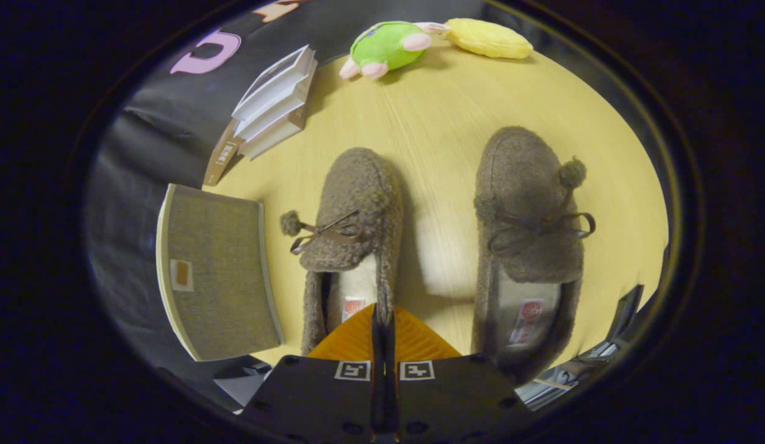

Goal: Open the storage box then place both shoes into the box .Put the left shoe in first, then the right shoe, with the right side of both shoes facing outward in a uniform manner.

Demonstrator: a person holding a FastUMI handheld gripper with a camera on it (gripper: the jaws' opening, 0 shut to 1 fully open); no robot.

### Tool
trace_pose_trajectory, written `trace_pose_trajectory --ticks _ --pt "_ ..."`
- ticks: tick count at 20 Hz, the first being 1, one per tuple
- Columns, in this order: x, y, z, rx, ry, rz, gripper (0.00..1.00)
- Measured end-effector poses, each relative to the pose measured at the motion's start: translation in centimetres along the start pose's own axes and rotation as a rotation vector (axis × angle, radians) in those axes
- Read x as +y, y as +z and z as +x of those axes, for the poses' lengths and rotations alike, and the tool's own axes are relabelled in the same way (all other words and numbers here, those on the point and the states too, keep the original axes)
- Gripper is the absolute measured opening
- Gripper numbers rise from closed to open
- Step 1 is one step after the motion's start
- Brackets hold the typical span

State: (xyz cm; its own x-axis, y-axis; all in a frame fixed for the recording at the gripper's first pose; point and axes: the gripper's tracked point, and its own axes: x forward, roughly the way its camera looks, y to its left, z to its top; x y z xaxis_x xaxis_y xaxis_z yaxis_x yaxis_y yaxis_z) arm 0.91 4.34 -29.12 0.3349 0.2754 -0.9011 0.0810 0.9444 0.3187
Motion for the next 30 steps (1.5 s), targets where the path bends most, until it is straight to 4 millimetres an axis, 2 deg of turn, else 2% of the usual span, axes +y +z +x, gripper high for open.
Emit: trace_pose_trajectory --ticks 7,12,16,20,23,25,30 --pt "2.8 0.2 -3.3 -0.037 0.146 0.067 0.03" --pt "6.0 1.0 -7.9 -0.086 0.242 0.073 0.03" --pt "10.5 1.7 -12.0 -0.128 0.323 0.019 0.03" --pt "16.8 1.6 -14.8 -0.142 0.423 -0.046 0.03" --pt "22.2 0.8 -14.4 -0.096 0.497 -0.084 0.03" --pt "25.0 -0.3 -12.9 -0.046 0.513 -0.106 0.03" --pt "28.2 -3.2 -7.4 0.061 0.432 -0.164 0.03"
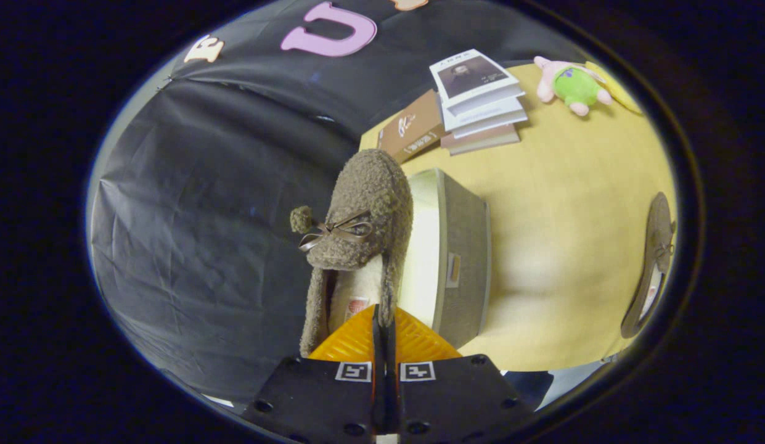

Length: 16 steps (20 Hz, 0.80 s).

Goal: Open the storage box then place both shoes into the box .Put the left shoe in first, then the right shoe, with the right side of both shoes facing outward in a uniform manner.

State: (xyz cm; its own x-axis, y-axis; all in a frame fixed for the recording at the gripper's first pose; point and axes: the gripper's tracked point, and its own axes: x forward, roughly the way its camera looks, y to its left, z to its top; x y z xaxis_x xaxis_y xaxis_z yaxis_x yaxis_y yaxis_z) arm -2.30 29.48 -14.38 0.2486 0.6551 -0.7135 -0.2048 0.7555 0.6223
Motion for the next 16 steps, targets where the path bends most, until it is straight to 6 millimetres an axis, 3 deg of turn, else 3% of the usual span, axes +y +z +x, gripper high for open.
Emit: trace_pose_trajectory --ticks 3,12,14,16 --pt "0.8 -0.8 2.8 0.041 -0.024 0.006 0.03" --pt "-0.1 -1.9 10.3 0.084 -0.200 -0.058 0.04" --pt "0.6 -2.5 11.1 0.095 -0.180 -0.058 0.21" --pt "2.6 -3.1 11.1 0.102 -0.098 -0.046 0.38"
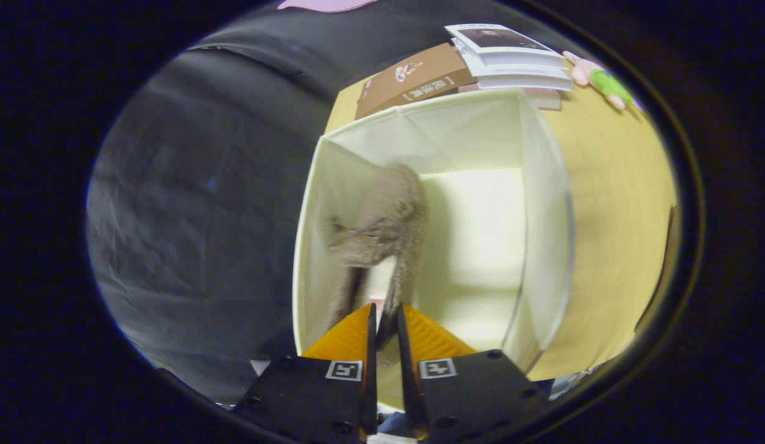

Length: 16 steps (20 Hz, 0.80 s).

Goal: Open the storage box then place both shoes into the box .Put the left shoe in first, then the right shoe, with the right side of both shoes facing outward in a uniform manner.

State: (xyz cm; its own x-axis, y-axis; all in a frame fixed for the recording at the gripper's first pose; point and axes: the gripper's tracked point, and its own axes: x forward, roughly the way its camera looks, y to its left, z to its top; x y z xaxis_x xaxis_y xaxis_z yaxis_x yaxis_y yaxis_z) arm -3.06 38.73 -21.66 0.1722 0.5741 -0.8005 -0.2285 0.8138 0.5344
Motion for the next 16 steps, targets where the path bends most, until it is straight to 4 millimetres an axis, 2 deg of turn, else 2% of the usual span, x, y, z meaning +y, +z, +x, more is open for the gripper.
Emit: trace_pose_trajectory --ticks 2,5,7,12,16 --pt "1.1 0.7 -1.5 -0.024 0.056 0.003 0.56" --pt "0.6 1.9 -4.6 -0.084 0.078 0.001 0.82" --pt "-0.5 2.9 -7.1 -0.140 0.079 0.008 0.99" --pt "-4.7 4.7 -13.2 -0.265 0.040 0.033 0.99" --pt "-10.2 5.2 -18.1 -0.344 -0.052 0.054 1.00"
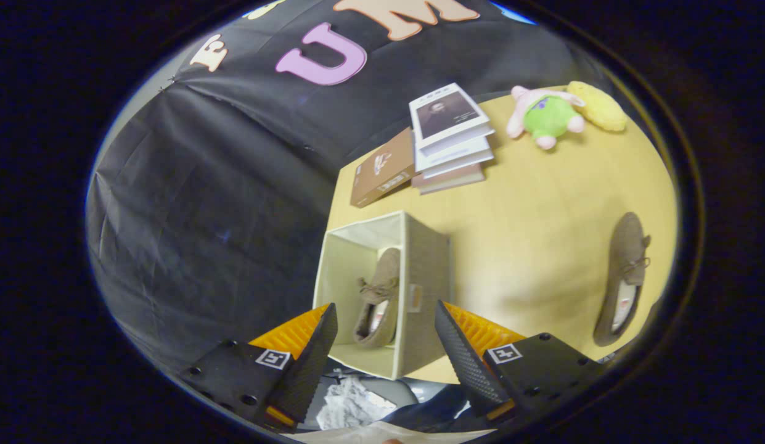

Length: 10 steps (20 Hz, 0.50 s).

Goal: Open the storage box then place both shoes into the box .Put the left shoe in first, then the right shoe, with the right side of both shoes facing outward in a uniform manner.

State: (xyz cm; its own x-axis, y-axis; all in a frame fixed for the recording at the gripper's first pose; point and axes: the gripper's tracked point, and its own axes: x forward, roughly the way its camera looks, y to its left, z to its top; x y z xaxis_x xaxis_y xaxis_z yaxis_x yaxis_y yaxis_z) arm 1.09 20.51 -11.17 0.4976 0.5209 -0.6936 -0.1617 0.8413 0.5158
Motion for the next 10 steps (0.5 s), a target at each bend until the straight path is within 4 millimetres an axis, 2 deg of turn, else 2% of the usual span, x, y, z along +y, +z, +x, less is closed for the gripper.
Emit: trace_pose_trajectory --ticks 5,7,10 --pt "-9.1 0.9 -4.2 -0.039 -0.165 0.005 1.00" --pt "-13.8 0.8 -5.7 -0.033 -0.262 -0.005 1.00" --pt "-19.5 0.0 -7.0 -0.004 -0.368 0.008 1.00"
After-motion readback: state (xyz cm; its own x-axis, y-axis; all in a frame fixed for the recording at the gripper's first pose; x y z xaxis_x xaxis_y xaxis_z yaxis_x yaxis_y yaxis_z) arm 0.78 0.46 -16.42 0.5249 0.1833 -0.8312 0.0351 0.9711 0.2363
